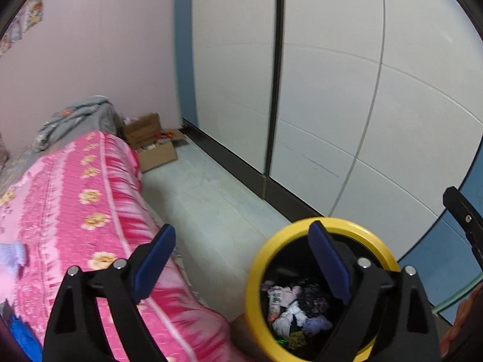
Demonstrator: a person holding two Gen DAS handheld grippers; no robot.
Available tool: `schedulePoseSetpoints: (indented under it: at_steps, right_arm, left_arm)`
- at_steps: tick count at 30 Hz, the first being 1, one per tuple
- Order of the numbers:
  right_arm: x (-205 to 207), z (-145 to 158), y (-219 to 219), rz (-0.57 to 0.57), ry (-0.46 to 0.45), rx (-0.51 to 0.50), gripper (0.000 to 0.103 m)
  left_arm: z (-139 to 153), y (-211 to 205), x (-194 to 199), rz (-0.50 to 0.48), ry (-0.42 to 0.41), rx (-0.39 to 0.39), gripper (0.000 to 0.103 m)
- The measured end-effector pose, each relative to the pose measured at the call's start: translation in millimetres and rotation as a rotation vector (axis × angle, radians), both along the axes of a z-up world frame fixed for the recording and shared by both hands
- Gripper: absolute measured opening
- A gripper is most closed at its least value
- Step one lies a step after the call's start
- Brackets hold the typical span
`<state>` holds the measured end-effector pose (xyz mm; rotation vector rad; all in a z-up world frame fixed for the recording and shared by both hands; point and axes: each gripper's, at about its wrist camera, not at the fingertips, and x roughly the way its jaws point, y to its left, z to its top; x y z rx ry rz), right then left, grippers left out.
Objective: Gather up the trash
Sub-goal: 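Carry the black bag and white pad to the yellow bin and open both tools, then move both open tools back over the bed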
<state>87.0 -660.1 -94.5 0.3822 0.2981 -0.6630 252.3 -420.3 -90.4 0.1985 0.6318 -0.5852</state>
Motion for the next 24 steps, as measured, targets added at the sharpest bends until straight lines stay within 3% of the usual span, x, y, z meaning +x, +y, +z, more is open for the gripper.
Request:
schedulePoseSetpoints:
  at_steps: [8, 24]
  right_arm:
    - [-1, 35, 38, 0.094, -0.045, -0.027, 0.083]
    - [7, 96, 150, 0.405, -0.129, -0.067, 0.088]
  left_arm:
    - [35, 60, -4, 0.093, -0.059, -0.024, 0.091]
    - [76, 222, -3, 0.366, -0.149, -0.007, 0.092]
